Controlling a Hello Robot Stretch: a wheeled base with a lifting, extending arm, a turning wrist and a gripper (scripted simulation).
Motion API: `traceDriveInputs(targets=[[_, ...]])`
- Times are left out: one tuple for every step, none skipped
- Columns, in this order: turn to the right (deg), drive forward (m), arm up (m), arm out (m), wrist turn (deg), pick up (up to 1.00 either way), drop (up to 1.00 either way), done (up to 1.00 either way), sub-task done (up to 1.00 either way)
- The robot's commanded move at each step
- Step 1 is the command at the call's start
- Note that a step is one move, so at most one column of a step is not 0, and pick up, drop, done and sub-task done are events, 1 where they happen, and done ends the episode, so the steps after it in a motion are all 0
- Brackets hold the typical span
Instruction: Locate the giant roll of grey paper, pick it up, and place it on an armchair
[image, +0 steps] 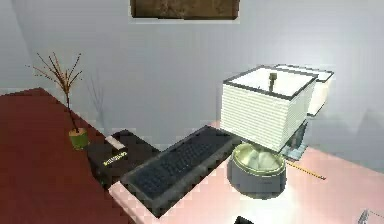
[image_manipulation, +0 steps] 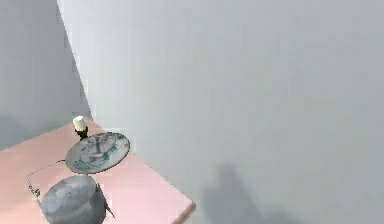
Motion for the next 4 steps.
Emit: traceDriveInputs(targets=[[-27.0,0.0,0.0,0.0,0.0,0.0,0.0,0.0,0.0],[0.0,0.0,0.5,0.0,0.0,0.0,0.0,0.0,0.0],[0.0,0.0,0.38,0.0,0.0,0.0,0.0,0.0,0.0],[0.0,0.0,0.0,0.04,0.0,0.0,0.0,0.0,0.0]])
